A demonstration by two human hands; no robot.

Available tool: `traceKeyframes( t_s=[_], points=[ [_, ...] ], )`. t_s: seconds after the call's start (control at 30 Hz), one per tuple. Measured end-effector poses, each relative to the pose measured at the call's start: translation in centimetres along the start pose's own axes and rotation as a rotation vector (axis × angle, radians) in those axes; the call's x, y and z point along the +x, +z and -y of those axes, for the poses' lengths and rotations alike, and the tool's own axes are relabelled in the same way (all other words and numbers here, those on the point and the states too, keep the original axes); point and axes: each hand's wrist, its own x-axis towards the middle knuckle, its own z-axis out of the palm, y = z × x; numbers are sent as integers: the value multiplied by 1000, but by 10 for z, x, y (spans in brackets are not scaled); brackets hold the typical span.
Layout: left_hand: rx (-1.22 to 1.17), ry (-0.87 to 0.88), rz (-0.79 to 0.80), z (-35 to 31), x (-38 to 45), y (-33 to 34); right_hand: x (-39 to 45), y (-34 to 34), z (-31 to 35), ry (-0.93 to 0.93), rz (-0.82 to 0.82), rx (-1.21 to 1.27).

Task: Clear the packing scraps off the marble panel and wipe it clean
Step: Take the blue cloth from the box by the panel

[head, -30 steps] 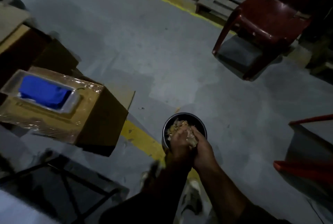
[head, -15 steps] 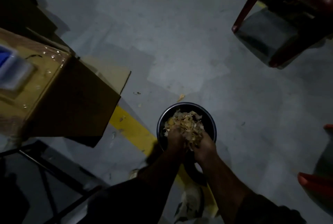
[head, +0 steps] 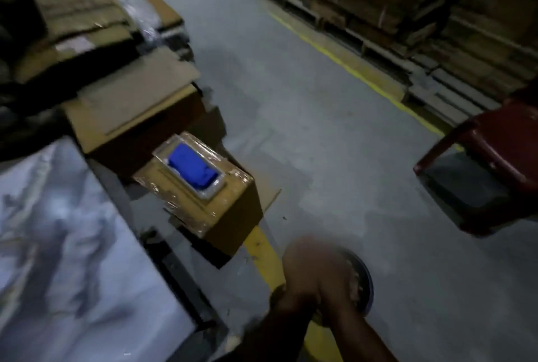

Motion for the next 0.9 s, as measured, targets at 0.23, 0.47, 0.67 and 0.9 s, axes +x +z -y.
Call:
traceKeyframes(
  t_s=[0.23, 0.47, 0.67, 0.9],
  points=[
    [-228, 33, -95, -119, -3, -103, -63, 81, 114, -155, 121, 65],
    [-358, 23, -142, -175, 30, -191, -64, 172, 169, -223, 257, -91],
    [-345, -27, -225, -182, 99, -233, -11, 246, 202, -339, 381, -407],
    [-327, -88, -325, -174, 189, -254, 93, 327, 202, -499, 521, -976]
  ],
)
